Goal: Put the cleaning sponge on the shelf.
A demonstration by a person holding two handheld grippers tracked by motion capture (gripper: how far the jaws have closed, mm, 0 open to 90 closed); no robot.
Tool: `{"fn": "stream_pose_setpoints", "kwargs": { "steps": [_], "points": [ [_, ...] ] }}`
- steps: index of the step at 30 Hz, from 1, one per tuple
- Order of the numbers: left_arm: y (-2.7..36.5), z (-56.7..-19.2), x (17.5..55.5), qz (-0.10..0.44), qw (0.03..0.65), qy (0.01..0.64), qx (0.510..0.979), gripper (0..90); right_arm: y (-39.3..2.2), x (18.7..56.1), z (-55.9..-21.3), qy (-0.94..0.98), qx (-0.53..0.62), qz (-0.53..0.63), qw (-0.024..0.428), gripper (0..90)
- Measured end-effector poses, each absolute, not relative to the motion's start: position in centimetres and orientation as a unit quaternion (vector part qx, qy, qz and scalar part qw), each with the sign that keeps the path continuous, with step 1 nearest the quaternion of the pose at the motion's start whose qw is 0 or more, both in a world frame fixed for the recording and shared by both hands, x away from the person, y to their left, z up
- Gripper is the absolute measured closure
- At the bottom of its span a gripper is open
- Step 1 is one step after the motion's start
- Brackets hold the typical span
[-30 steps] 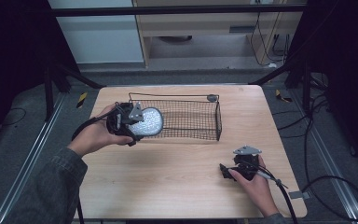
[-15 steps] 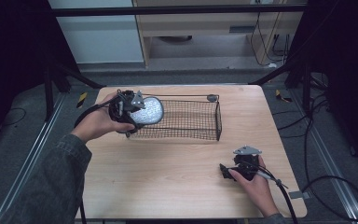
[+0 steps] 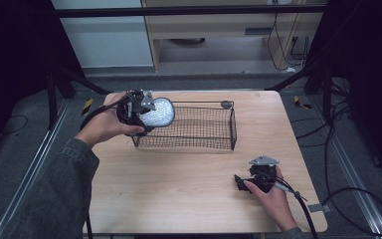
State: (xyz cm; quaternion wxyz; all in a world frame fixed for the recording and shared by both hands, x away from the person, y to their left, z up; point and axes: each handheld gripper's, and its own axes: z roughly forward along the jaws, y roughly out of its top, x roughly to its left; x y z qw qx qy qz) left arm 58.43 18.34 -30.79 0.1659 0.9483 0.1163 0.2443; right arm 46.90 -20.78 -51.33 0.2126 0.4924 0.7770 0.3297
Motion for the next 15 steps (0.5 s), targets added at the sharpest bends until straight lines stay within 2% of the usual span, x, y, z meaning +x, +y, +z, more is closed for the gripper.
{"fn": "stream_pose_setpoints", "kwargs": {
  "steps": [15],
  "points": [
    [18.5, -30.9, 60.2, 0.268, 0.157, 0.120, 0.943, 13.8, -20.8, 46.9, -51.3, 0.776, 0.493, 0.330, 0.213, 0.5]
  ]
}}
